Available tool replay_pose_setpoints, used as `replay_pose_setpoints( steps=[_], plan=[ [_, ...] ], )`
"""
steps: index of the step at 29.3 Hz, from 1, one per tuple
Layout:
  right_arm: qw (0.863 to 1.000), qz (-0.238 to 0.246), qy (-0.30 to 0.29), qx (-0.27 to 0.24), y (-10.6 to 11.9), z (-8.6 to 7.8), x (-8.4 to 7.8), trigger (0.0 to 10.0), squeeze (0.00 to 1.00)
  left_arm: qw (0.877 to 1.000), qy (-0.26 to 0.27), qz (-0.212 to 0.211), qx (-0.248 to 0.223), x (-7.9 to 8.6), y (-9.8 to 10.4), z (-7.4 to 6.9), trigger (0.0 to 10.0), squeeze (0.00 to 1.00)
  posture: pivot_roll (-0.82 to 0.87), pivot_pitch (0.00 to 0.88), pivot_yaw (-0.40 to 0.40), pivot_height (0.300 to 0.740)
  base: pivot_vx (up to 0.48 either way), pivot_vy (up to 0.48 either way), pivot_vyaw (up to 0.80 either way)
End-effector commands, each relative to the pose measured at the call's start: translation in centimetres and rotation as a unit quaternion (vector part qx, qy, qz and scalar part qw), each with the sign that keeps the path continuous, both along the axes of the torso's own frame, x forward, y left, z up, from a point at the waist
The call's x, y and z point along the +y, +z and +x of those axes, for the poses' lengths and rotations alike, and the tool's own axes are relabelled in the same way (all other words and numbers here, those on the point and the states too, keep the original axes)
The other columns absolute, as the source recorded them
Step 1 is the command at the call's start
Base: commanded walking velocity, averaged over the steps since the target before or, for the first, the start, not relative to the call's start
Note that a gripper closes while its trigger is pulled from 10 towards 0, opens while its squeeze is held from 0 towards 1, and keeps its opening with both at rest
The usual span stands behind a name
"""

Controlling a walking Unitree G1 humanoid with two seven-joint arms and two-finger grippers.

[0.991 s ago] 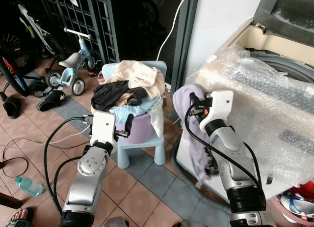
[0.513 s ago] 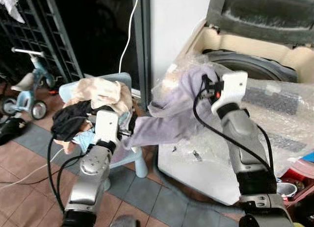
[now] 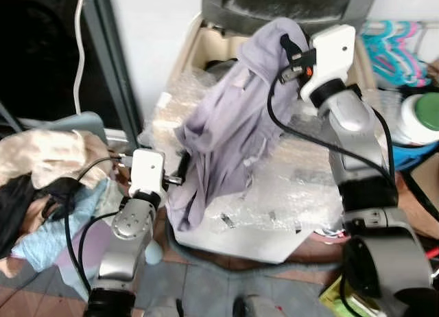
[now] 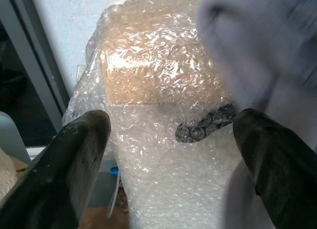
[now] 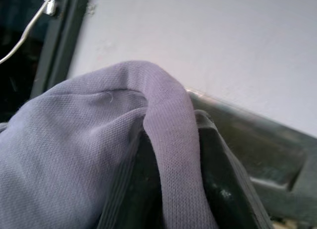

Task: Clothes washing

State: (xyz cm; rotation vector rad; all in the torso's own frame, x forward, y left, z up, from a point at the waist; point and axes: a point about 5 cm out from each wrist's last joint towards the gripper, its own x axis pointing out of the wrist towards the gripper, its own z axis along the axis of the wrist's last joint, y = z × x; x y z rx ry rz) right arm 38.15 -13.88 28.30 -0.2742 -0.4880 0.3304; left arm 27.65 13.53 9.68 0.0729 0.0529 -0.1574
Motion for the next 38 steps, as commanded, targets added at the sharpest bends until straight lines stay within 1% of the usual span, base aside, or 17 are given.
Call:
replay_pose_setpoints(
  steps=[1, 2, 3, 6, 9, 13, 16, 18, 20, 22, 28, 33, 34, 35, 36, 37, 38],
  plan=[
    [0.998, 0.023, -0.038, -0.049, 3.4, 0.5, -2.0, 10.0, 0.0, 1.0, -0.002, 0.0, -0.002, -0.3, 0.0, 0.1, 10.0, 0.0, -0.01, 0.0, -0.007, 0.74, 0.0, 0.0, -0.57],
    [0.997, 0.026, -0.047, -0.058, 4.0, 0.7, -2.1, 10.0, 0.0, 1.0, -0.002, 0.0, -0.002, -0.3, 0.0, 0.1, 10.0, 0.0, 0.0, 0.0, -0.008, 0.74, 0.0, 0.0, -0.56],
    [0.994, 0.036, -0.072, -0.08, 5.6, 0.9, -2.5, 10.0, 0.0, 1.0, -0.002, 0.001, -0.002, -0.4, 0.1, 0.1, 10.0, 0.0, 0.0, 0.0, -0.009, 0.74, 0.0, 0.0, -0.54],
    [0.99, 0.049, -0.087, -0.1, 7.3, 1.1, -2.6, 10.0, 0.0, 1.0, 0.002, 0.004, -0.002, -0.4, 0.1, 0.1, 10.0, 0.0, 0.0, 0.0, -0.012, 0.74, 0.0, 0.0, -0.67],
    [0.99, 0.043, -0.082, -0.109, 7.9, 1.3, -2.1, 10.0, 0.0, 1.0, 0.007, 0.005, -0.004, -0.3, 0.1, 0.2, 10.0, 0.0, 0.0, 0.0, -0.015, 0.74, 0.0, 0.0, -0.75],
    [0.995, 0.04, -0.049, -0.079, 6.9, 2.0, -0.7, 10.0, 0.0, 1.0, 0.012, 0.006, -0.005, -0.3, 0.1, 0.2, 10.0, 0.0, 0.0, 0.0, -0.02, 0.74, 0.0, 0.0, -0.16],
    [0.998, 0.005, 0.012, -0.054, 4.4, 2.0, 2.1, 10.0, 0.0, 1.0, 0.021, -0.001, -0.005, -0.1, 0.1, 0.1, 10.0, 0.0, 0.01, 0.0, -0.029, 0.74, 0.0, 0.0, 0.0],
    [0.999, -0.006, 0.017, -0.051, 3.8, 2.0, 2.5, 10.0, 0.0, 1.0, 0.024, -0.002, -0.007, 0.0, 0.2, 0.1, 10.0, 0.0, 0.01, 0.0, -0.029, 0.74, 0.0, 0.0, 0.0],
    [0.996, -0.06, 0.029, -0.066, 3.0, 1.7, 3.4, 10.0, 0.0, 1.0, 0.027, -0.002, -0.005, 0.1, 0.1, 0.1, 10.0, 0.0, 0.01, 0.0, -0.027, 0.74, 0.24, 0.0, 0.8],
    [0.995, -0.057, 0.058, -0.065, 2.4, 1.4, 3.9, 10.0, 0.0, 1.0, 0.029, 0.004, -0.004, 0.3, 0.0, 0.1, 10.0, 0.0, 0.0, 0.0, -0.023, 0.74, 0.307, 0.0, 0.8],
    [0.995, -0.041, 0.07, -0.059, 2.5, 1.4, 3.6, 10.0, 0.0, 0.999, 0.033, 0.005, -0.001, 0.5, -0.1, 0.2, 10.0, 0.0, 0.0, 0.0, -0.021, 0.74, 0.367, 0.184, 0.78],
    [0.994, -0.053, 0.085, -0.034, 2.1, 1.7, 3.5, 10.0, 0.0, 0.999, 0.037, 0.006, 0.003, 0.5, -0.2, 0.3, 10.0, 0.0, -0.01, 0.0, -0.024, 0.74, 0.378, 0.22, 0.25],
    [0.996, -0.066, 0.066, -0.01, 1.4, 2.1, 3.1, 10.0, 0.0, 0.999, 0.04, 0.007, 0.007, 0.6, -0.3, 0.2, 10.0, 0.0, -0.01, 0.0, -0.024, 0.74, 0.0, 0.0, 0.0],
    [0.996, -0.066, 0.066, -0.01, 1.4, 2.1, 3.1, 10.0, 0.0, 0.999, 0.04, 0.007, 0.007, 0.6, -0.3, 0.2, 10.0, 0.0, -0.01, 0.0, -0.024, 0.74, 0.0, 0.0, 0.0],
    [0.997, -0.062, 0.042, 0.005, 1.2, 2.5, 2.6, 10.0, 0.0, 0.999, 0.04, 0.006, 0.008, 0.6, -0.4, 0.2, 10.0, 0.0, -0.01, 0.0, -0.024, 0.74, 0.0, 0.0, 0.0],
    [0.999, -0.037, -0.019, 0.034, 1.2, 3.2, 1.2, 10.0, 0.0, 0.999, 0.04, 0.005, 0.008, 0.6, -0.4, 0.2, 10.0, 0.0, 0.0, 0.0, -0.027, 0.74, 0.0, 0.0, 0.0],
    [0.998, -0.027, -0.041, 0.043, 1.3, 3.5, 0.6, 10.0, 0.0, 0.999, 0.039, 0.005, 0.008, 0.5, -0.4, 0.2, 10.0, 0.0, 0.0, 0.0, -0.027, 0.74, 0.0, 0.0, 0.0]
  ],
)
